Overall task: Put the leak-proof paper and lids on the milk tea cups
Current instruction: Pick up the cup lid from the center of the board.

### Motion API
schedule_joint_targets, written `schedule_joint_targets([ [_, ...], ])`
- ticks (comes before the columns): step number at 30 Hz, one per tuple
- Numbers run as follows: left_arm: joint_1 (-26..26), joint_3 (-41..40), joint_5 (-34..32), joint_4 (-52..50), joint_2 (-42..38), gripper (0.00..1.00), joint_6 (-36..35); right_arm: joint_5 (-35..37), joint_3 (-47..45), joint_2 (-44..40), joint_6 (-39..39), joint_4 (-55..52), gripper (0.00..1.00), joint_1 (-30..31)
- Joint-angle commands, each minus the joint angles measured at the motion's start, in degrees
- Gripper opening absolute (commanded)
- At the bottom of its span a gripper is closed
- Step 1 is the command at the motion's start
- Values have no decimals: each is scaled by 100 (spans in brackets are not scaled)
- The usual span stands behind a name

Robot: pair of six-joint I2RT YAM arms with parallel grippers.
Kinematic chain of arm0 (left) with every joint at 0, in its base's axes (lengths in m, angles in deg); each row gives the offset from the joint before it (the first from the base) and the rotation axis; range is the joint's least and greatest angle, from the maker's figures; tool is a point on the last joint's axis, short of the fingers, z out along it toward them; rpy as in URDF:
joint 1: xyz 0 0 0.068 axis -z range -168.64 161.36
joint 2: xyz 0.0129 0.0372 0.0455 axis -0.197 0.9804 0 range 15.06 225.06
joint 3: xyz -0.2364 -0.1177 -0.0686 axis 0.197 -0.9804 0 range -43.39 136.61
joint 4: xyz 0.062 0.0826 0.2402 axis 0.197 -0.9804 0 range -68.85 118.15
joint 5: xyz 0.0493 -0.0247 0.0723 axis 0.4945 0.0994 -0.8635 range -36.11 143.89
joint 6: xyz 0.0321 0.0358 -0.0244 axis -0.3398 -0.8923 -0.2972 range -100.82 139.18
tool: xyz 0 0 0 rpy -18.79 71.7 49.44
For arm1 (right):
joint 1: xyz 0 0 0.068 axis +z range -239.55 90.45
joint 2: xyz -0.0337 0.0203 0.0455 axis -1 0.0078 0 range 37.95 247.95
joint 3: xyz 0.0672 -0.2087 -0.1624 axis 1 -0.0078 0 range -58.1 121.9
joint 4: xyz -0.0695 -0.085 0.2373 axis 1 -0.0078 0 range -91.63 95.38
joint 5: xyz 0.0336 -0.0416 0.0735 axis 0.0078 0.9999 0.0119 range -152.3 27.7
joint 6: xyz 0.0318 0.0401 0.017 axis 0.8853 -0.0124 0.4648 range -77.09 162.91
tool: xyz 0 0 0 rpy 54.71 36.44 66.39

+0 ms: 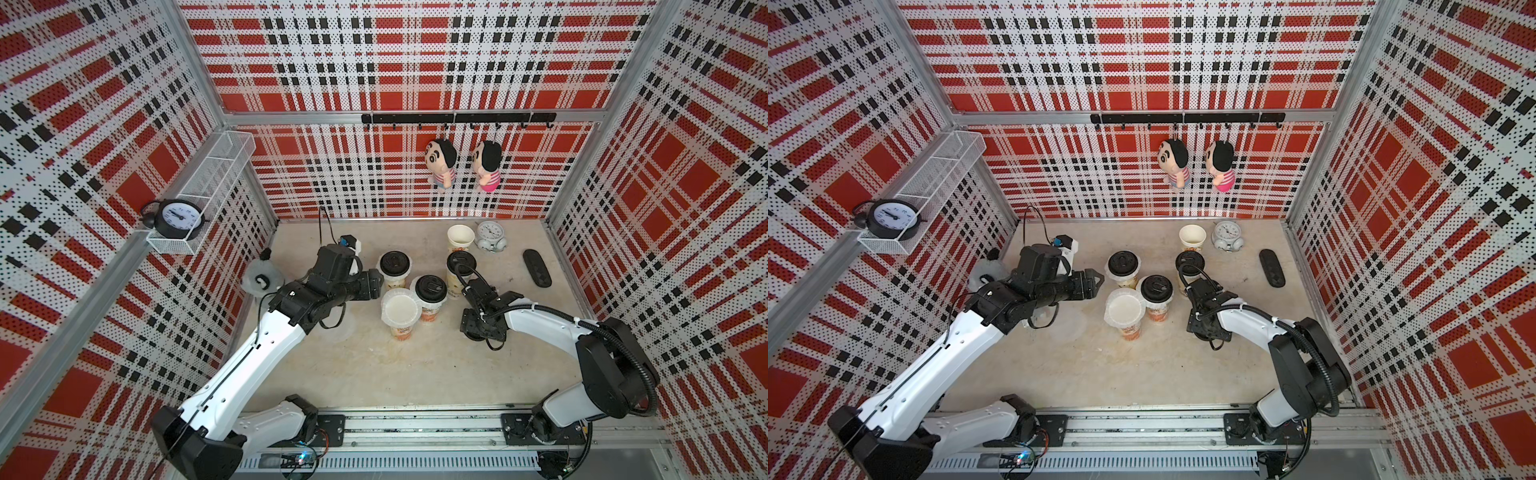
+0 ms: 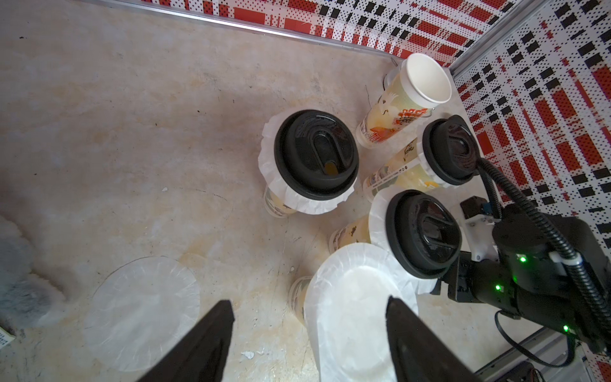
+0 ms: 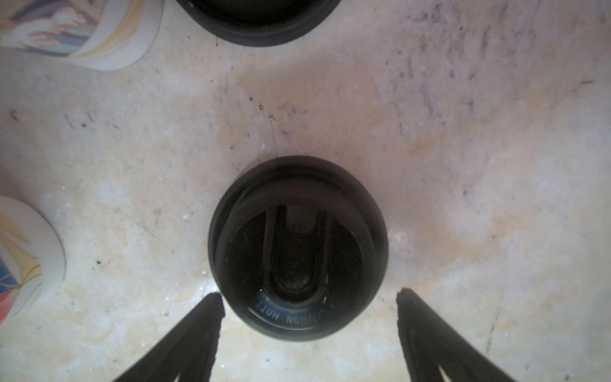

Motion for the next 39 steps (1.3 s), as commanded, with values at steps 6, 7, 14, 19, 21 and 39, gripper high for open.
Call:
schedule_joint_targets([
  [6, -57, -42, 74, 76, -79, 76, -104, 210, 167, 185, 78, 200, 84, 31],
  [7, -62, -45, 73, 74, -75, 76, -99, 236, 161, 212, 80, 233, 84, 30],
  [14, -62, -55, 75, 68, -83, 76, -112, 297, 161, 338, 129, 286, 81, 36],
  [19, -63, -70, 73, 60, -94, 76, -99, 336, 91, 236, 175, 273, 77, 30],
  [21, -70, -81, 74, 60, -92, 76, -106, 364, 55, 183, 179, 253, 75, 33],
  [39, -104, -148, 56, 60, -163, 76, -104, 580, -158, -1102, 132, -544, 69, 37],
])
